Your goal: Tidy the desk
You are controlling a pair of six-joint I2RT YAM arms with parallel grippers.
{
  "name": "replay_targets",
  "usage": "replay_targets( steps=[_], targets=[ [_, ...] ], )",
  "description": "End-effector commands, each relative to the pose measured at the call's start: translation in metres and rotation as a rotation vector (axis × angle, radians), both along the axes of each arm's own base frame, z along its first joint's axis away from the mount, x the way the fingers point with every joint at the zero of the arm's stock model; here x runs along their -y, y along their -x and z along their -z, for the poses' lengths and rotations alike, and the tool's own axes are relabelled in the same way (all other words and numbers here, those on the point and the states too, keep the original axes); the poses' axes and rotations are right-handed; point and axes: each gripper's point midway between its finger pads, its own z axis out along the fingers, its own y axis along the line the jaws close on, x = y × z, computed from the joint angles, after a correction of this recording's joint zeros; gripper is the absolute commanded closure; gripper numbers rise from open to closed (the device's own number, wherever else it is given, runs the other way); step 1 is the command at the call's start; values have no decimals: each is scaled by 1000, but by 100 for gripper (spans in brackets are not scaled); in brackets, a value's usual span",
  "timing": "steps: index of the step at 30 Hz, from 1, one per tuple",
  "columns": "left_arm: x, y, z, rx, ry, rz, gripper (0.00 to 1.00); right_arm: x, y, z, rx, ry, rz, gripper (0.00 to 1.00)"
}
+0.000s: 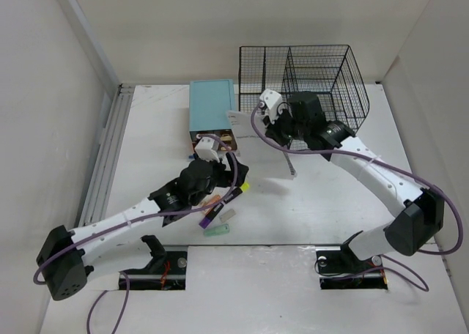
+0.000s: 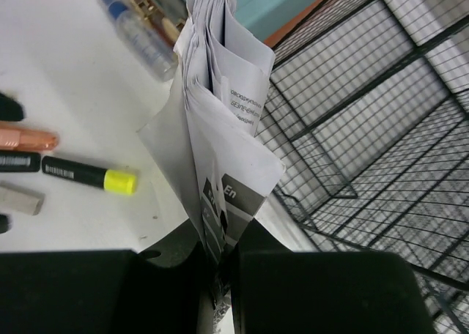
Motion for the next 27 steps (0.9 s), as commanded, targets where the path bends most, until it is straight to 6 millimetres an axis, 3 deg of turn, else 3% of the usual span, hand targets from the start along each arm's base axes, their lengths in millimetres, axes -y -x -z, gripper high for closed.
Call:
replay_targets(
  steps=[1,4,5,9,15,17,18,20,22,23,25,26,27],
  targets=[
    [-6,6,-19,3,3,6,20,-1,-12,-64,156,-66,37,100],
    [-14,6,-28,17,15,-13,20,3,-21,-89,216,-82,80,100],
    [-16,7,-24,9,4,-13,20,4,-25,-110,261,-107,95,100],
    [-21,7,-24,5,0,-38,20,14,-51,-145,336,-136,219,100],
    [-22,7,-22,-9,2,-39,20,40,-81,-204,486,-249,439,100],
    [-25,5,-25,-3,9,-48,20,51,-93,-203,507,-244,534,100],
    [-24,4,-29,3,17,-48,20,55,-95,-218,535,-295,579,100],
    [-25,5,-27,-3,10,-48,20,75,-112,-211,548,-278,749,100],
    [-26,6,-30,3,17,-48,20,90,-121,-217,563,-308,891,100],
    [-26,6,-28,-3,10,-48,20,90,-132,-207,562,-284,938,100],
    [-28,8,-26,-3,10,-48,20,99,-138,-210,577,-283,1027,100],
    [-28,8,-26,-8,17,-51,20,93,-147,-197,563,-274,1027,100],
    [-29,8,-21,-14,9,-51,20,98,-149,-199,576,-279,1069,100]
  ],
)
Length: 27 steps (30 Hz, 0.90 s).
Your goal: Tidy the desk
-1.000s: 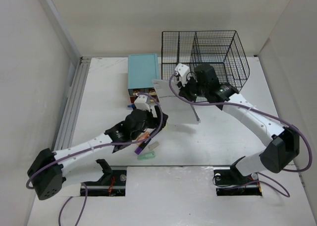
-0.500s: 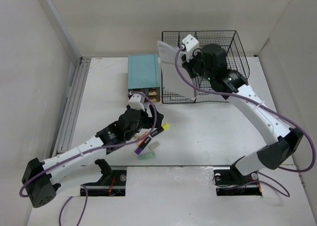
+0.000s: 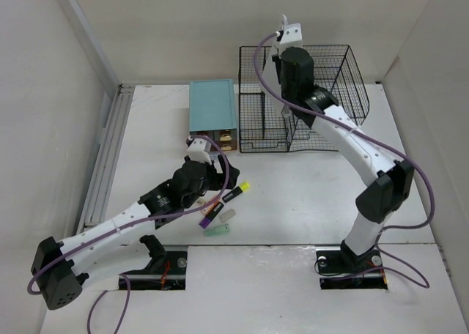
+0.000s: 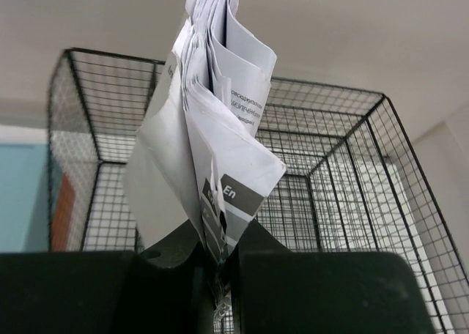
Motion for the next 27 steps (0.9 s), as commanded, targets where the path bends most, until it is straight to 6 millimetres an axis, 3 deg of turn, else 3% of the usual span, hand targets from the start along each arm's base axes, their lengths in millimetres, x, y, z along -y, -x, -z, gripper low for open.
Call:
replay_targets(
  steps=[1,5,9,12,13,15,18,23,27],
  targets=[
    [-1,-2,-21,36,53,-14,20,32,-8,-48,178,-145,221,100],
    [-3,0,-12,23,37,-14,20,34,-22,-32,172,-134,306,100],
    [-3,0,-12,23,37,-14,20,29,-28,-29,171,-126,296,100],
    [-3,0,-12,23,37,-14,20,19,-14,-54,217,-163,209,100],
    [-2,-2,-11,27,30,-11,20,25,-5,-66,239,-169,208,100],
    [0,-3,-10,28,30,-11,20,13,9,-86,282,-172,172,100],
    [1,-4,-11,26,29,-11,20,21,20,-104,311,-140,205,100],
    [4,-4,-15,36,47,-1,20,31,23,-109,311,-91,261,100],
    [5,-3,-15,38,55,7,20,30,15,-90,281,-63,298,100]
  ],
)
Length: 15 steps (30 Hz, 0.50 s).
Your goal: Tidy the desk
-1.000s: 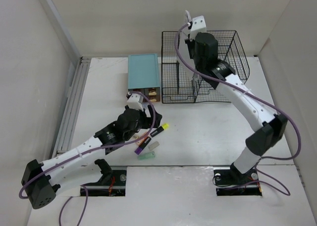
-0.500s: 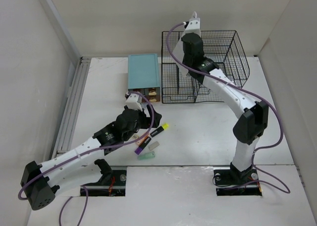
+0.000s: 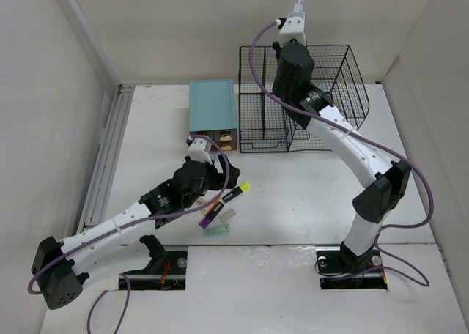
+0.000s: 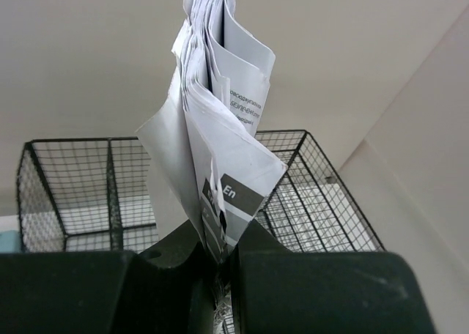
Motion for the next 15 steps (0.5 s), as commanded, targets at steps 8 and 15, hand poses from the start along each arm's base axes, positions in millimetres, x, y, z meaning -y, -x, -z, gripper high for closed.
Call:
replay_targets(
  steps=[8,15],
  targets=[
    [-2,-1,-16,50,48,-4,20,-6,-31,21,26,9,67,100],
    [-4,0,-15,48,53,-16,20,-22,-49,48,2,11,46,100]
  ],
)
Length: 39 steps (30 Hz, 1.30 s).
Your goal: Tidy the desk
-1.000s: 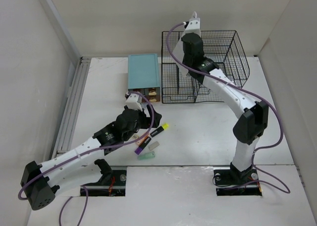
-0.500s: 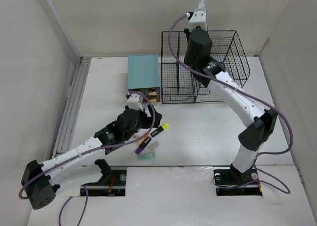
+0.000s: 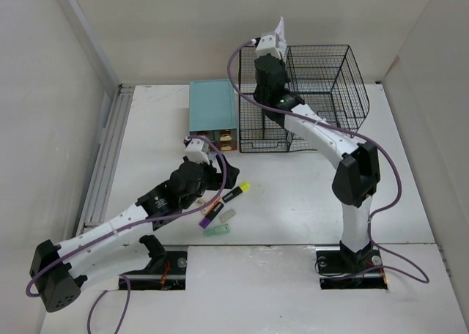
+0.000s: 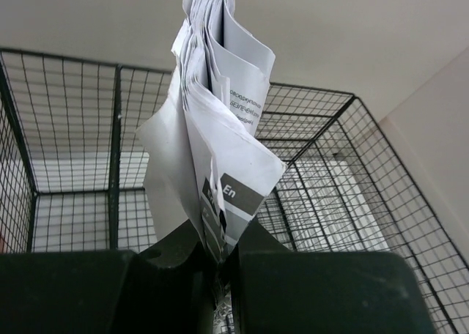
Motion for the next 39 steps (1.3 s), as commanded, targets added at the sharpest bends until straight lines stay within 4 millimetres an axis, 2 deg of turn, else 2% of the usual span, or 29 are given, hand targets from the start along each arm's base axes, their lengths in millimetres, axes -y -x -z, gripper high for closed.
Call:
replay_targets(
  steps=[1,4,6,8,11,16,19,21,22,26,29,30,31,32,33,35,36,37,39],
  targets=[
    [-2,-2,-7,27,28,-15,20,-1,-2,-40,127,-101,-9,100],
    [-2,-2,-7,27,28,-15,20,2,-13,-27,119,-118,-4,100],
    [-2,-2,0,16,14,-15,20,-4,-19,-10,101,-128,-15,100],
    [-1,-3,-3,18,30,-17,20,-5,-23,-1,90,-142,-36,100],
    [-2,-2,1,12,23,-18,20,-4,-32,23,60,-166,-60,100],
    [0,-3,2,12,23,-18,20,-6,-34,62,4,-198,-77,100],
    [1,-4,-2,25,38,-17,20,5,-37,65,8,-214,-56,100],
    [1,-4,0,25,38,-17,20,3,-38,68,7,-215,-65,100],
    [1,-4,0,25,38,-17,20,8,-40,78,-9,-205,-54,100],
    [0,-3,4,25,38,-17,20,6,-41,78,-11,-206,-65,100],
    [-2,-4,1,33,43,-26,20,5,-40,88,-33,-196,-73,100],
    [-3,-3,5,27,36,-26,20,6,-38,98,-53,-185,-71,99],
    [-2,-4,3,35,46,-26,20,6,-36,96,-55,-176,-83,94],
    [0,-5,-1,44,57,-26,20,8,-34,95,-58,-165,-83,83],
    [-1,-5,3,43,56,-26,18,0,-32,99,-71,-153,-107,63],
    [1,-5,-3,59,91,-29,15,2,-26,94,-73,-146,-122,53],
    [0,-5,2,57,89,-29,15,1,-25,90,-67,-151,-132,43],
    [0,-5,-3,69,103,-29,12,3,-23,90,-72,-139,-132,40],
    [2,-5,-3,62,132,-36,12,1,-16,76,-55,-140,-145,35]
  ],
)
